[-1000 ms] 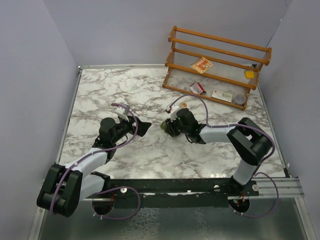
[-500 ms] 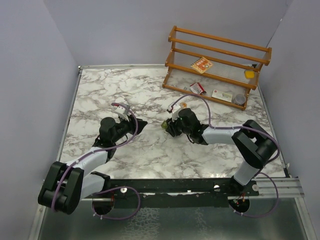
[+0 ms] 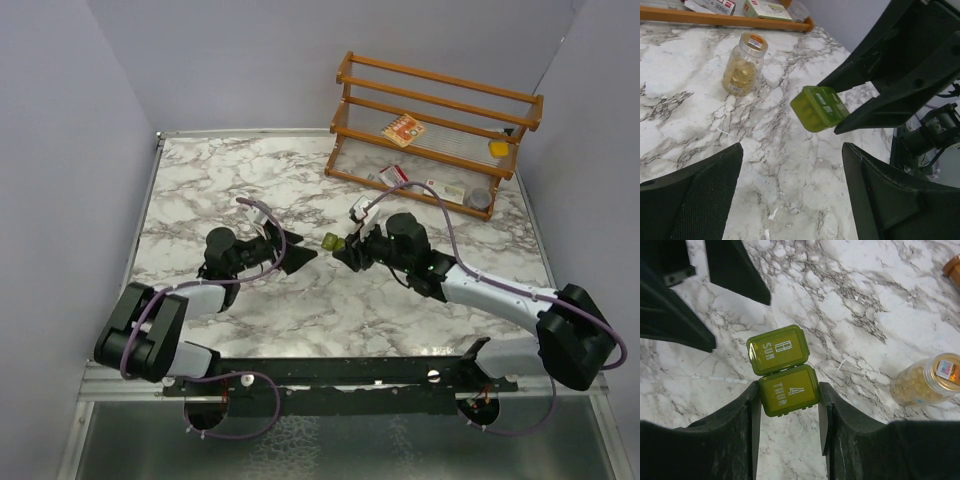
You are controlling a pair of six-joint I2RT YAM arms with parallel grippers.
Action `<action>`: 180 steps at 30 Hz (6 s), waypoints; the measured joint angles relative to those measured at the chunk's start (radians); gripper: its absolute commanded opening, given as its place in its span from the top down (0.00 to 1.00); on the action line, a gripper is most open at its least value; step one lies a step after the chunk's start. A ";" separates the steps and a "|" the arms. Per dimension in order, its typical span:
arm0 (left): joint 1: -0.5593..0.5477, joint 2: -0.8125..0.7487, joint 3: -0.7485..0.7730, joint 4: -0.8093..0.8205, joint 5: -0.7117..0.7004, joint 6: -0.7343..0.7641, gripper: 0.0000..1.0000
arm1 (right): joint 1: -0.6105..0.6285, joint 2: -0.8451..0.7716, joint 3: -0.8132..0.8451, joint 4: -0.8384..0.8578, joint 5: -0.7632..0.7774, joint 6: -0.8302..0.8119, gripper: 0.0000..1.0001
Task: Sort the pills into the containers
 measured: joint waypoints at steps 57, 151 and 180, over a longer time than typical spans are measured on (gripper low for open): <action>-0.057 0.332 0.084 0.573 0.220 -0.695 0.52 | 0.106 -0.154 -0.003 -0.085 0.013 -0.080 0.99; -0.110 -0.130 0.233 -0.438 -0.035 -0.227 1.00 | 0.177 -0.178 -0.102 0.149 0.198 -0.287 0.29; -0.110 -0.119 0.233 -0.437 -0.039 -0.230 1.00 | 0.188 -0.101 -0.072 0.183 0.241 -0.323 0.95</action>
